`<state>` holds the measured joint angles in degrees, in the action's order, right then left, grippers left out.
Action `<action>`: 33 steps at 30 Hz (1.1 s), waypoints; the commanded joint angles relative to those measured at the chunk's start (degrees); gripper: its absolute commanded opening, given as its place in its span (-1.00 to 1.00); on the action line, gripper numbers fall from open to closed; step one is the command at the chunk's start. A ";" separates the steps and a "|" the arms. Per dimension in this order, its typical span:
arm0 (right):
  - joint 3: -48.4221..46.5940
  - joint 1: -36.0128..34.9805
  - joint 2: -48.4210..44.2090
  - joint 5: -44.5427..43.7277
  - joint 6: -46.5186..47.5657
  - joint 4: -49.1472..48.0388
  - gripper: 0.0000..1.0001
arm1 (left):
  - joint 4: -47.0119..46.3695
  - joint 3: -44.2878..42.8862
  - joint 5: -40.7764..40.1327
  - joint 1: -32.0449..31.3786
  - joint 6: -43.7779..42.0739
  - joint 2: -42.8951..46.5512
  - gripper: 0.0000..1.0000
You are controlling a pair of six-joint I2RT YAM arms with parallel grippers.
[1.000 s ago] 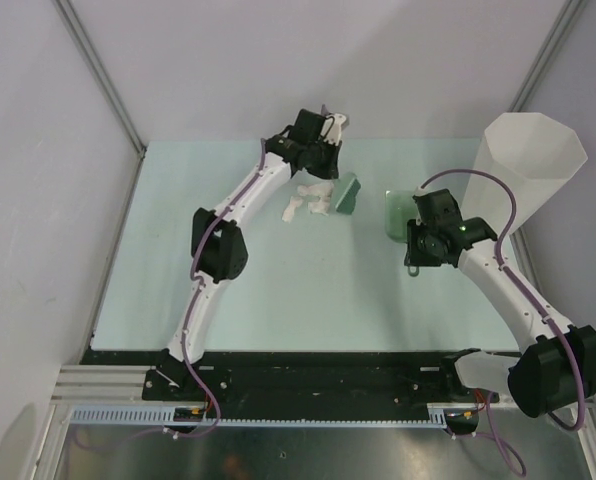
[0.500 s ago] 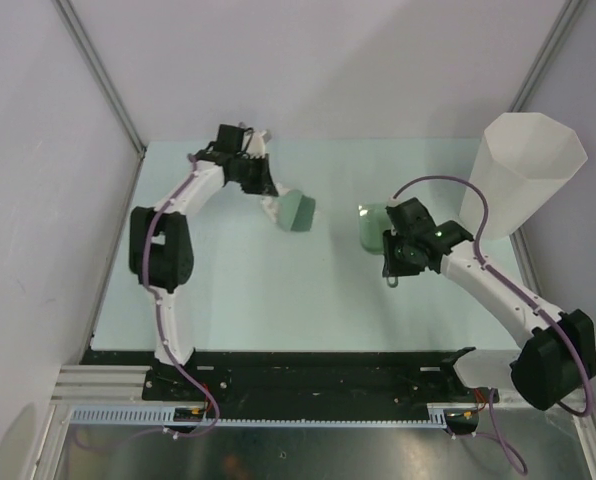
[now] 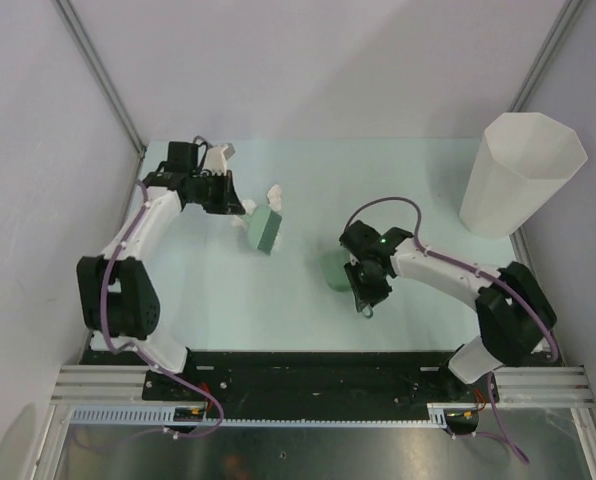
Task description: Sweep away the paper scraps from the table
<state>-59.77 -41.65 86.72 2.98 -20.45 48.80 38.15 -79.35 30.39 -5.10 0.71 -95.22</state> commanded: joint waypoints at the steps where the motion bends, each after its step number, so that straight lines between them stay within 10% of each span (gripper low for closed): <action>1: -4.64 -2.29 4.33 1.06 1.72 6.74 -1.00 | 2.19 -0.71 3.62 -0.08 -6.07 7.32 -1.00; 15: -15.37 -7.92 19.71 -1.49 5.77 11.76 -1.00 | 1.58 -3.01 -22.57 -4.29 -16.16 4.17 -1.00; 33: -25.93 -6.87 29.31 -1.31 10.69 11.41 -1.00 | 1.40 8.76 1.15 -14.32 -30.67 12.86 -1.00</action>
<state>-84.60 -49.56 114.93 3.44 -10.85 59.59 38.24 -74.67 21.96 -17.50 -23.33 -89.08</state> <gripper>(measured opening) 0.304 0.073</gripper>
